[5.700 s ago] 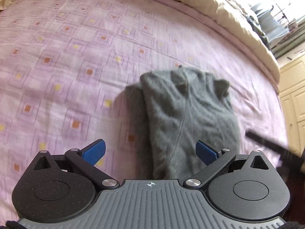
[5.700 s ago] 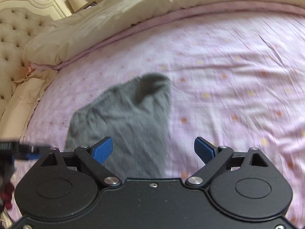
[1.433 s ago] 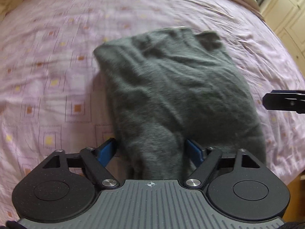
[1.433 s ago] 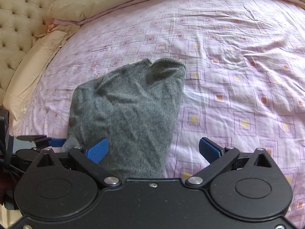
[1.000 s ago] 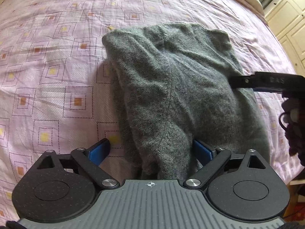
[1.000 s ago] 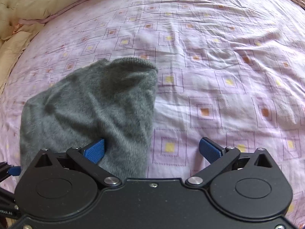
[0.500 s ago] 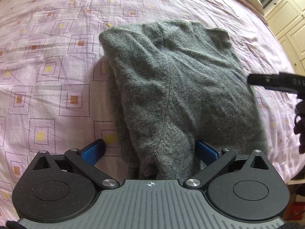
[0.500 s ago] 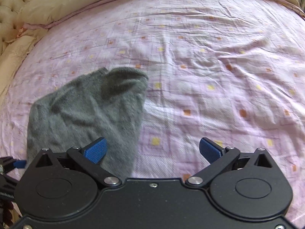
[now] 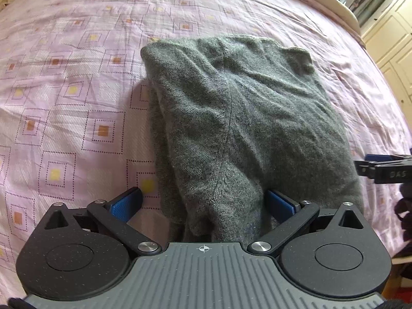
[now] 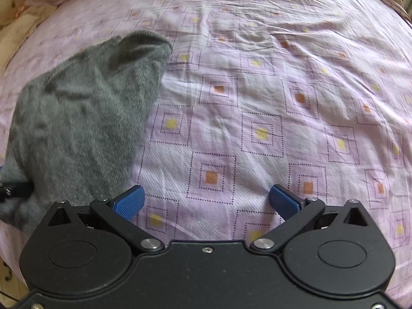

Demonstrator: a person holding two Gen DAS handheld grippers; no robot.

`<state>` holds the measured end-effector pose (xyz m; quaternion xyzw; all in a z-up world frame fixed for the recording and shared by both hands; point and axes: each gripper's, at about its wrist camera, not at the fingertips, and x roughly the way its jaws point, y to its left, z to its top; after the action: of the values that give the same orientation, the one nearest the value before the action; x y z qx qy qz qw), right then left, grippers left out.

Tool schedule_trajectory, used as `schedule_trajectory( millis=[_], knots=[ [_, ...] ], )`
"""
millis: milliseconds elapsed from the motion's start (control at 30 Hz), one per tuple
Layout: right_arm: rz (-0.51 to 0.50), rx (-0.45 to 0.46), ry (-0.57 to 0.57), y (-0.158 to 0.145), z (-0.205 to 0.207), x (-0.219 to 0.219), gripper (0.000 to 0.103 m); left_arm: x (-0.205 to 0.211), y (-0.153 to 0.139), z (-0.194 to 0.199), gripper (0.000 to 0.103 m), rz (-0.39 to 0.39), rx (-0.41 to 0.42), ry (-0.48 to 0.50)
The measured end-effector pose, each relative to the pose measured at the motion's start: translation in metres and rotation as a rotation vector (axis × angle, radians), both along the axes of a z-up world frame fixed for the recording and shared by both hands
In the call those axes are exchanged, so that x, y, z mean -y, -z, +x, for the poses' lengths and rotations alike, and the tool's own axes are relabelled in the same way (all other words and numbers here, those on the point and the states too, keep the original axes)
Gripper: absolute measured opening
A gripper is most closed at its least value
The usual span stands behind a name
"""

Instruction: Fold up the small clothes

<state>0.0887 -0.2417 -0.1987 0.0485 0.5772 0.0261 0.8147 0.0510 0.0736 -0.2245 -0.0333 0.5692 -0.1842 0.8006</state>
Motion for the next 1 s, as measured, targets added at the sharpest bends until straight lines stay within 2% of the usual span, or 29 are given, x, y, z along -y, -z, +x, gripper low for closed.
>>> schedule_trajectory(
  millis=[67,200,300,433,500,700,800,867,1000],
  knots=[
    [-0.02,0.005,-0.009,0.001,-0.002,-0.003,0.103,-0.014,-0.001,-0.001,0.103,-0.023,-0.01,-0.056],
    [-0.067,0.015,-0.019,0.004,-0.005,-0.011,0.103,-0.04,-0.002,-0.011,0.103,-0.004,0.007,-0.182],
    [-0.11,-0.003,-0.036,0.006,-0.004,-0.018,0.103,-0.05,-0.005,-0.018,0.103,0.013,0.015,-0.238],
    [-0.058,-0.058,-0.008,0.002,0.004,-0.011,0.101,-0.05,-0.027,-0.031,0.102,0.073,0.102,-0.247],
    [-0.028,-0.025,0.012,-0.009,-0.003,-0.006,0.092,-0.046,-0.045,-0.039,0.102,0.1,0.175,-0.249],
    [0.01,0.177,0.019,-0.067,-0.036,0.002,0.093,-0.027,-0.104,-0.058,0.102,0.137,0.326,-0.233],
    [0.036,0.323,0.028,-0.106,-0.053,0.004,0.096,-0.013,-0.14,-0.069,0.102,0.159,0.437,-0.236],
    [0.048,0.423,0.033,-0.131,-0.059,0.004,0.103,-0.002,-0.166,-0.075,0.102,0.163,0.521,-0.255],
    [0.064,0.564,0.026,-0.168,-0.068,-0.001,0.103,0.008,-0.204,-0.086,0.102,0.147,0.635,-0.287]
  ],
)
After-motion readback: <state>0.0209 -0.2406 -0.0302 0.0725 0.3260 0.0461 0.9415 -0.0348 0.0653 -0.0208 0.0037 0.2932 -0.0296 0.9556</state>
